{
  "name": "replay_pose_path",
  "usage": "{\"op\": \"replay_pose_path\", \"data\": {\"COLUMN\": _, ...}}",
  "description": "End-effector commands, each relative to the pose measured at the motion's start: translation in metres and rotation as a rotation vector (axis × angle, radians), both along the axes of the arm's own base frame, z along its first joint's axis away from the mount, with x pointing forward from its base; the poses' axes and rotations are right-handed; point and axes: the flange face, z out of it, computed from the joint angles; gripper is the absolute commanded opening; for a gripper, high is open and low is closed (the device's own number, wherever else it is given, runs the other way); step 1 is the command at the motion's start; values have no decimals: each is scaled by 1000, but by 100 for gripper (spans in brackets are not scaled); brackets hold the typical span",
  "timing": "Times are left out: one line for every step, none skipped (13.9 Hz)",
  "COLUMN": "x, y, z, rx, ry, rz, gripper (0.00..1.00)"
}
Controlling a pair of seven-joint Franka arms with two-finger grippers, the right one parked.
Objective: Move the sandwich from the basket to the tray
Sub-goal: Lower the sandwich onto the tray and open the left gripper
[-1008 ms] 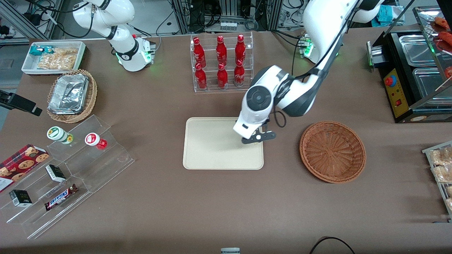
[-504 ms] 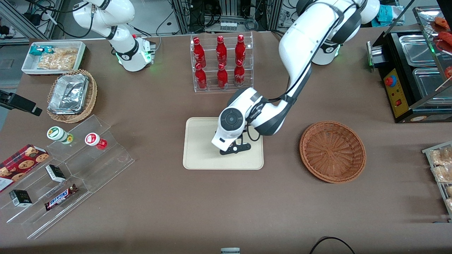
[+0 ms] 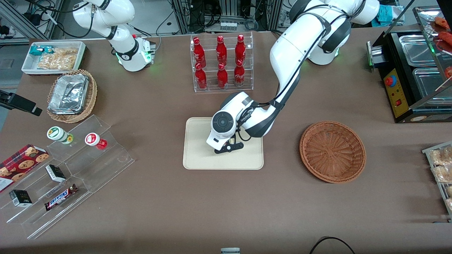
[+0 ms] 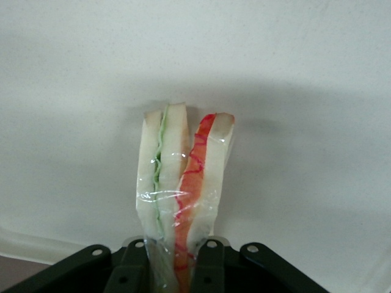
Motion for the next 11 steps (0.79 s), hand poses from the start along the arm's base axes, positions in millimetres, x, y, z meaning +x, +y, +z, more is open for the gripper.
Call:
{"op": "replay_pose_path", "data": {"x": 4, "y": -4, "z": -1, "rx": 14, "ry": -25, "rz": 33, "gripper": 44}}
{"op": "replay_pose_path", "data": {"x": 4, "y": -4, "z": -8, "rx": 21, "ry": -19, "rz": 40, "gripper": 46}}
{"op": "replay_pose_path", "data": {"x": 5, "y": -2, "z": -11, "rx": 24, "ry": -21, "rz": 43, "gripper": 63}}
{"op": "replay_pose_path", "data": {"x": 9, "y": 0, "z": -11, "rx": 30, "ry": -43, "rz": 42, "gripper": 96}}
{"op": "replay_pose_path", "data": {"x": 12, "y": 2, "z": -10, "rx": 42, "ry": -61, "rz": 37, "gripper": 100}}
{"op": "replay_pose_path", "data": {"x": 13, "y": 2, "z": -7, "rx": 51, "ry": -76, "rz": 41, "gripper": 100}}
{"op": "replay_pose_path", "data": {"x": 17, "y": 5, "z": -2, "rx": 61, "ry": -96, "rz": 52, "gripper": 100}}
{"op": "replay_pose_path", "data": {"x": 27, "y": 11, "z": 6, "rx": 72, "ry": -128, "rz": 64, "gripper": 100}}
{"op": "replay_pose_path", "data": {"x": 36, "y": 17, "z": 15, "rx": 75, "ry": -151, "rz": 76, "gripper": 100}}
{"op": "replay_pose_path", "data": {"x": 42, "y": 17, "z": 30, "rx": 62, "ry": -175, "rz": 84, "gripper": 100}}
{"op": "replay_pose_path", "data": {"x": 53, "y": 19, "z": 51, "rx": 42, "ry": -209, "rz": 97, "gripper": 100}}
